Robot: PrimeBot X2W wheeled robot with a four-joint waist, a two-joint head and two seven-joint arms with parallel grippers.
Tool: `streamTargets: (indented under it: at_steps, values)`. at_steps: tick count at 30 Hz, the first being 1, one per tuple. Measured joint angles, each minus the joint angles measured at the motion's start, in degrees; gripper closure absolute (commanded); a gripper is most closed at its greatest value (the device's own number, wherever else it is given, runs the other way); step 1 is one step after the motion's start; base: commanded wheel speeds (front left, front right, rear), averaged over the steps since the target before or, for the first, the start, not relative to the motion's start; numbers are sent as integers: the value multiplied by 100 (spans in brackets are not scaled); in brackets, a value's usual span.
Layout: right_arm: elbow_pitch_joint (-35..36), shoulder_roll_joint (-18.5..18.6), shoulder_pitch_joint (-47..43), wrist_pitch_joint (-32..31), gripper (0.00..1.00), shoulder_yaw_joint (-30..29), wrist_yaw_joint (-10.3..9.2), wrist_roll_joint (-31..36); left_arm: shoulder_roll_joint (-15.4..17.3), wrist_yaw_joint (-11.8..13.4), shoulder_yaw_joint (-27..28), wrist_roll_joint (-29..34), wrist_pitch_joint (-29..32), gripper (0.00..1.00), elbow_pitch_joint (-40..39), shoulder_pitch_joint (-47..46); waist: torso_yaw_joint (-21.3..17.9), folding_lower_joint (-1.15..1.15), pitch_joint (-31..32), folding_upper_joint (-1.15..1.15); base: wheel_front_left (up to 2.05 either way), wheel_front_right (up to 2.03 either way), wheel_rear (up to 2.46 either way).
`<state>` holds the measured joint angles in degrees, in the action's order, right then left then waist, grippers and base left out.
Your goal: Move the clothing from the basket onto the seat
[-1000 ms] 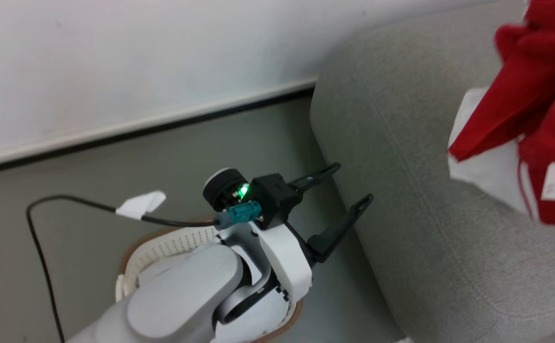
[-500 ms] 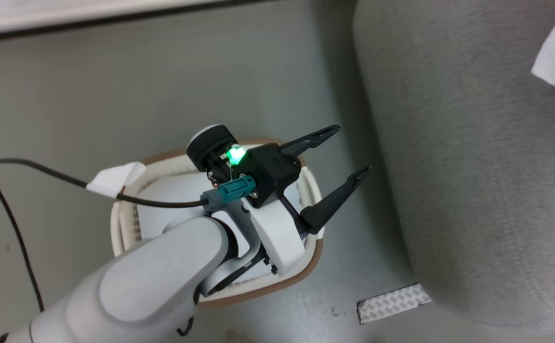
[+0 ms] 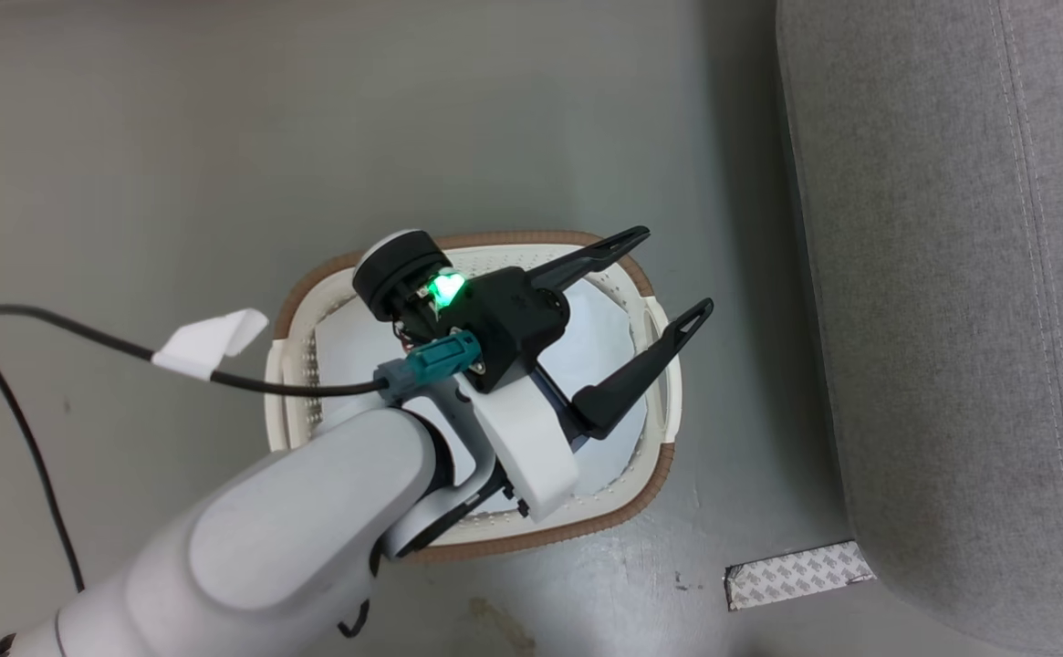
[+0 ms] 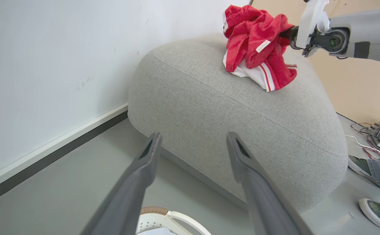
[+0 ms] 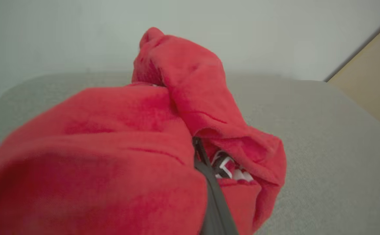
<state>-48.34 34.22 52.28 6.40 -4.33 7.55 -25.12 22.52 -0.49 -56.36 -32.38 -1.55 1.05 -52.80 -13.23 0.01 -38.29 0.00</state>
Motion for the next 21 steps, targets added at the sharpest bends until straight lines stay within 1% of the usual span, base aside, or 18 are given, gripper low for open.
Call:
streamTargets:
  at_steps: [1, 2, 3, 4, 5, 6, 7, 12, 17, 21]
  values:
    - [-134, 4, 8, -125, 83, 55, 0, -31, -3, 0, 0, -1, -4, 0, 14, 1, 12, 0, 13, 0, 0, 0, 0]
    - [-237, 7, 27, -218, 72, 112, 0, -70, -9, 0, 2, -5, -9, 0, 32, 2, 21, 0, 25, 0, 0, 0, 0]
    - [-347, 21, 59, -343, 69, 183, 0, -104, -13, 0, 2, -14, -26, 0, 49, 4, 29, 0, 37, 0, 0, 0, 0]
    - [-424, 46, 73, -449, 63, 269, 0, -130, -16, 0, 1, -26, -49, 0, 66, 9, 35, 0, 50, 0, 0, 0, 0]
    - [-483, 62, 81, -519, 55, 355, 0, -169, -20, 0, -4, -46, -52, 0, 83, 16, 41, 0, 66, 0, 0, 0, 0]
    - [-538, 78, 91, -548, 37, 432, 0, -199, -29, 1, -8, -49, -57, 0, 94, 25, 46, 0, 82, 0, 0, 0, 0]
    - [-568, 92, 107, -586, 0, 498, 0, -230, -38, 2, -12, -53, -63, 0, 110, 33, 49, 0, 100, 0, 0, 0, 0]
    - [-644, 164, 163, -535, 0, 814, 0, -376, -59, 5, -25, -98, -168, 0, 234, 125, 35, 0, 288, 0, 0, 0, 0]
    - [-746, 268, 25, -982, 0, 1217, 0, -570, -127, 38, -41, -188, -326, 0, 405, 326, 20, -1, 651, 0, 0, 0, 0]
    - [-583, 414, -219, -1202, 0, 1525, 0, -788, -197, 63, -26, -364, -505, 0, 588, 554, 17, -1, 1057, 0, 0, 0, 0]
